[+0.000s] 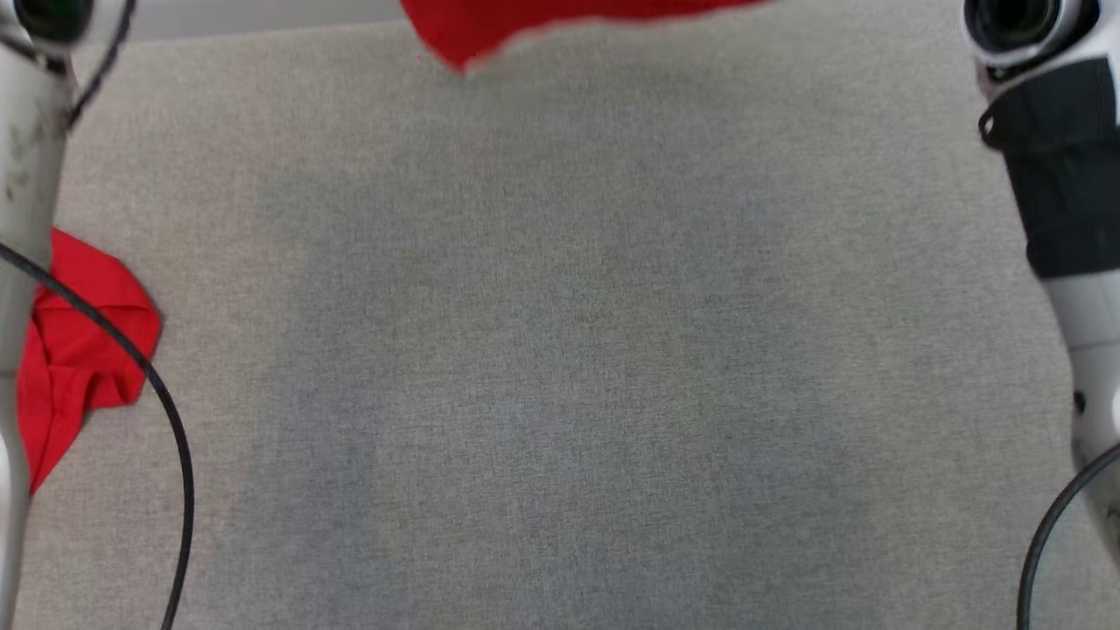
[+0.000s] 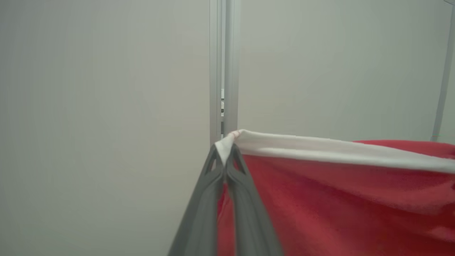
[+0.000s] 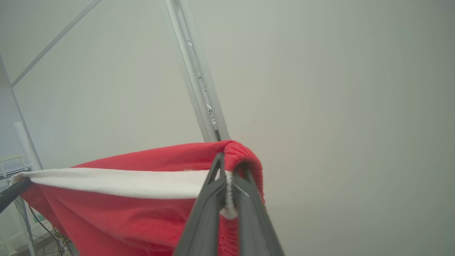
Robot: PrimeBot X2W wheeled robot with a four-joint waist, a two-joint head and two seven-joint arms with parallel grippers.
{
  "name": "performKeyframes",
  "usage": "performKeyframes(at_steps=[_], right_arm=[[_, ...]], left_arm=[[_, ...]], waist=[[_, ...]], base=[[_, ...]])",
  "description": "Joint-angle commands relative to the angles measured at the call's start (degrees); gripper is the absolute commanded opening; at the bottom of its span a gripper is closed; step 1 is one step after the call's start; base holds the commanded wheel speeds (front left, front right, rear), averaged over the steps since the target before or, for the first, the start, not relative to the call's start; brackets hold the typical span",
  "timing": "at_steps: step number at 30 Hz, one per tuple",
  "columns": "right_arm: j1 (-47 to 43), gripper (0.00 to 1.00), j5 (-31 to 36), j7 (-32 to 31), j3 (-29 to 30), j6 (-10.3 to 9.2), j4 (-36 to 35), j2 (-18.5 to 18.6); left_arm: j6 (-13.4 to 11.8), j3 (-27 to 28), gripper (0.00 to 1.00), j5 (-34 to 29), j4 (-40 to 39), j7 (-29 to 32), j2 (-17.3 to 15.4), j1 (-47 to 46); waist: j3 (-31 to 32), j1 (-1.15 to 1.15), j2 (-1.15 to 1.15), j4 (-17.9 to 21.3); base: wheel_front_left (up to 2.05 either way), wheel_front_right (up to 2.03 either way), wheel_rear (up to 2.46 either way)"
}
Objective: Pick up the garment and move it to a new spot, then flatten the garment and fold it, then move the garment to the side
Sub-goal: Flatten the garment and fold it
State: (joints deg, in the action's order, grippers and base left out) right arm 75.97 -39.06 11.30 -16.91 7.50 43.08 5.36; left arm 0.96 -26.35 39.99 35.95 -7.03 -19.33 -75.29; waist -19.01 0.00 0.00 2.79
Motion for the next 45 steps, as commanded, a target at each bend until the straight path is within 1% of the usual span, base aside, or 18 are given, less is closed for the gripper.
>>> performKeyframes(at_steps=[1,2,3,4,6,9,13,14,16,19,24,28,30,34,36,38,41,45], right_arm=[[2.7,0.00,-0.5,1.7,-0.7,-0.02,2.0,0.7],[4.2,0.00,-0.7,2.5,-1.5,-0.02,3.1,0.8],[5.8,0.00,-0.5,3.2,-4.3,-0.02,4.8,0.7],[6.0,0.00,-1.1,3.5,-5.9,-0.02,5.5,0.6],[5.3,0.00,-1.9,3.6,-9.1,-0.02,7.4,1.0],[3.3,0.00,-3.8,3.9,-12.3,-0.02,10.7,1.2],[-0.4,0.00,-5.0,4.0,-15.6,-0.02,14.1,1.2],[-3.1,0.00,-6.8,4.0,-17.1,-0.02,15.0,1.0],[-6.7,0.00,-9.0,4.0,-18.4,-0.02,15.5,1.3],[-12.0,0.00,-12.0,4.0,-20.5,-0.02,14.8,1.5],[-20.8,0.00,-16.7,4.0,-21.7,-0.02,9.8,3.1],[-28.4,0.00,-17.9,4.0,-23.8,-0.02,3.9,5.2],[-32.1,0.00,-18.7,4.0,-24.6,-0.02,1.2,6.2],[-39.4,0.00,-20.1,4.0,-25.2,-0.02,-2.8,8.5],[-42.9,0.00,-21.0,4.0,-27.0,-0.02,-4.4,9.6],[-46.3,0.00,-22.5,4.0,-27.4,-0.02,-5.6,11.1],[-51.2,0.00,-24.9,3.9,-26.7,-0.02,-7.7,12.9],[-57.0,0.00,-26.5,3.8,-26.4,-0.04,-9.7,15.5]], left_arm=[[0.7,0.5,0.00,-0.6,2.7,-2.2,0.2,-3.1],[1.2,0.3,0.00,-1.0,4.6,-3.0,0.6,-4.7],[2.3,-0.2,0.00,-1.5,7.8,-4.4,1.5,-6.9],[3.0,-0.9,0.00,-1.9,9.2,-4.7,2.0,-7.4],[4.3,-1.0,0.00,-0.5,12.1,-5.6,3.7,-6.2],[5.4,-1.4,0.00,0.8,16.1,-6.5,5.2,-3.6],[6.0,-2.7,0.00,1.3,19.6,-7.0,6.6,1.0],[6.3,-3.2,0.00,1.8,21.0,-7.4,7.0,4.0],[6.4,-3.6,0.00,2.1,21.2,-7.8,7.7,7.0],[6.5,-3.3,0.00,2.1,19.5,-8.0,7.1,12.2],[6.3,-0.5,0.00,0.0,9.7,-8.1,5.5,22.4],[4.2,2.2,0.00,-2.9,-0.5,-8.1,3.3,33.8],[3.1,2.5,0.00,-4.0,-5.2,-8.1,2.3,39.9],[0.3,2.6,0.00,-4.2,-13.8,-7.6,0.6,51.4],[-1.2,2.0,0.00,-3.7,-18.1,-5.6,-0.6,56.8],[-1.9,1.7,0.00,-1.6,-22.3,-2.9,-0.9,61.8],[-4.0,2.0,0.00,0.8,-28.5,0.8,-2.6,68.4],[-7.0,1.4,0.00,2.3,-35.9,6.1,-4.9,75.5]], waist=[[-1.8,0.00,0.00,-0.3],[-2.5,0.00,0.00,-0.5],[-4.1,0.00,0.00,-0.7],[-5.0,0.00,0.00,-1.0],[-6.0,0.00,0.00,-1.6],[-7.1,0.00,0.00,-2.3],[-7.6,0.00,0.00,-2.8],[-7.4,0.00,0.00,-2.8],[-6.6,0.00,0.00,-3.0],[-6.1,0.00,0.00,-2.8],[-4.9,0.00,0.00,-2.6],[-3.0,0.00,0.00,-2.0],[-1.7,0.00,0.00,-1.7],[0.8,0.00,0.00,-1.6],[2.0,0.00,0.00,-1.7],[3.3,0.00,0.00,-2.2],[5.0,0.00,0.00,-3.2],[6.9,0.00,0.00,-4.7]], base=[[0.00,0.00,0.00],[0.00,0.00,0.00],[0.00,0.00,0.00],[0.00,0.00,0.00],[0.00,0.00,0.00],[0.00,0.00,0.00],[0.00,0.00,0.00],[0.00,0.00,0.00],[0.00,0.00,0.00],[0.00,0.00,0.00],[0.00,0.00,0.00],[0.00,0.00,0.00],[0.00,0.00,0.00],[0.00,0.00,0.00],[0.00,0.00,0.00],[0.00,0.00,0.00],[0.00,0.00,0.00],[0.00,0.00,0.00]])
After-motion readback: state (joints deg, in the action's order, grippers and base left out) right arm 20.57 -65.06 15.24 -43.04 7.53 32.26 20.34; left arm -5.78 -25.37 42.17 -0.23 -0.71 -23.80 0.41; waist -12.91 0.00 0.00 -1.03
